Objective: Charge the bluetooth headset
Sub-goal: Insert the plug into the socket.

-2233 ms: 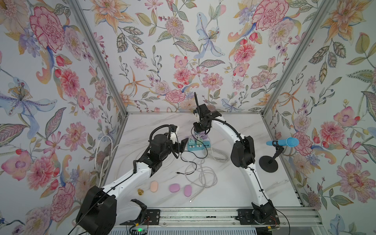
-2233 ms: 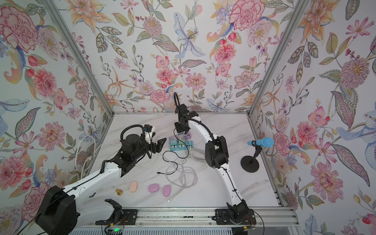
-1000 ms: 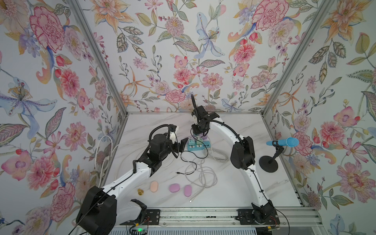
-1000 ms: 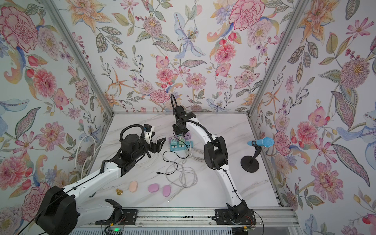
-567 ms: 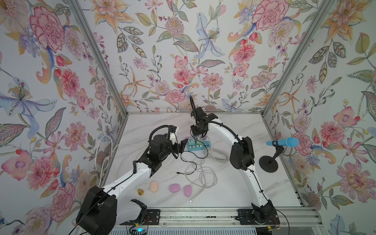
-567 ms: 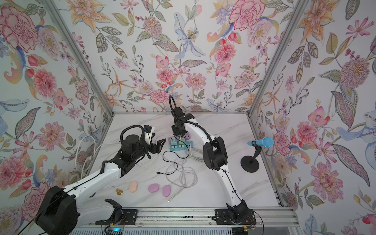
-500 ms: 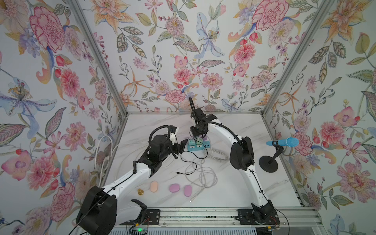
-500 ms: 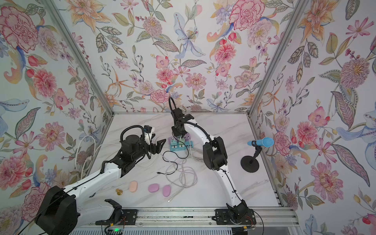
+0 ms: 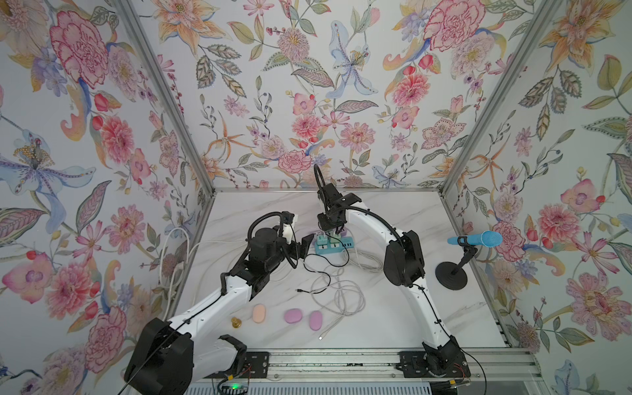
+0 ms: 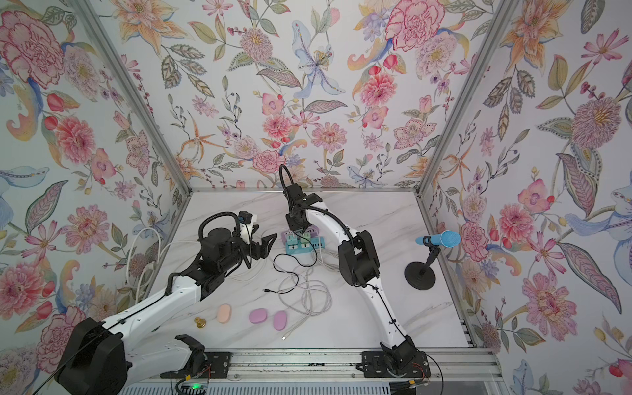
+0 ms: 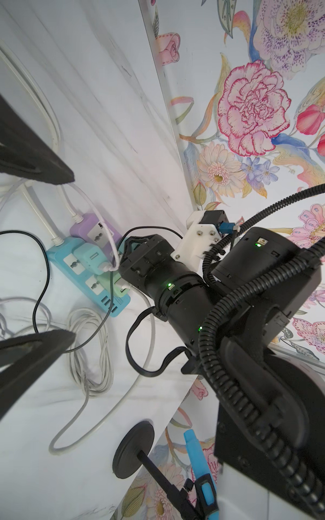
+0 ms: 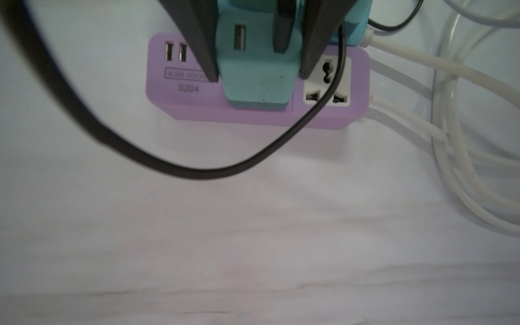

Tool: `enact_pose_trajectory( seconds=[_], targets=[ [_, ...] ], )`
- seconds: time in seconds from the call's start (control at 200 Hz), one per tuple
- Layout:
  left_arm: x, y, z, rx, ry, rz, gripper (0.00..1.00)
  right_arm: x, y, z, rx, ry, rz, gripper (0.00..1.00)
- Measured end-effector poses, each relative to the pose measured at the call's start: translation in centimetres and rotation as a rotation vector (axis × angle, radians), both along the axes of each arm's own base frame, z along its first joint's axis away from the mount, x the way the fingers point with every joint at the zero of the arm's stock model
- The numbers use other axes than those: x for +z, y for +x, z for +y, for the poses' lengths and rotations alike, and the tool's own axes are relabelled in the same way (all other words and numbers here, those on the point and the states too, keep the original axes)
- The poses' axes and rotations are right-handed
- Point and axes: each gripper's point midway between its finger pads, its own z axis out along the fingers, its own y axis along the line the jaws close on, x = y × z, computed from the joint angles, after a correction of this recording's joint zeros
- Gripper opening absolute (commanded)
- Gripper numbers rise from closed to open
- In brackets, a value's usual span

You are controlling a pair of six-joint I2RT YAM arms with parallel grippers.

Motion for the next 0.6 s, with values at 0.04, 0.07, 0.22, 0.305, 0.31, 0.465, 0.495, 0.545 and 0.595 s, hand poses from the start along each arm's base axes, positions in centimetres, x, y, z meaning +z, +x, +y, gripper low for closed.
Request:
enact_pose_trajectory(
  seconds=[0.04,0.07,0.22,0.305,0.31,0.465,0.495,0.545,0.595],
  targets=[
    [0.05,-0.02,0.01,0.0,0.0,-0.001,0.84,0.01,0.04,-0.01,-0.004,0.001,-0.001,0.0],
    [0.11,-0.05,0.02,0.0,-0.001,-0.002,0.84,0.02,0.04,0.0,-0.008,0.002,-0.001,0.0],
    [0.22,-0.25,0.15,0.0,0.001,0.0,0.84,-0.01,0.15,0.02,-0.03,0.009,-0.003,0.0],
    [0.09,-0.31,0.24,0.001,0.004,0.007,0.84,-0.07,0.17,0.02,-0.04,0.013,-0.001,0.0],
    [0.08,-0.31,0.24,0.001,0.005,0.007,0.84,-0.09,0.18,0.02,-0.041,0.013,-0.001,0.0],
    [-0.4,-0.39,0.4,0.003,0.017,0.026,0.84,-0.27,0.28,0.01,-0.061,0.009,-0.01,0.03],
    [-0.44,-0.44,0.43,0.003,0.019,0.027,0.84,-0.3,0.28,0.03,-0.067,0.008,-0.014,0.04],
    [-0.44,-0.56,0.49,0.003,0.021,0.03,0.84,-0.32,0.32,0.04,-0.075,0.009,-0.021,0.06],
    [-0.34,-0.7,0.56,0.002,0.025,0.029,0.84,-0.32,0.29,0.03,-0.081,0.01,-0.027,0.09]
  ],
)
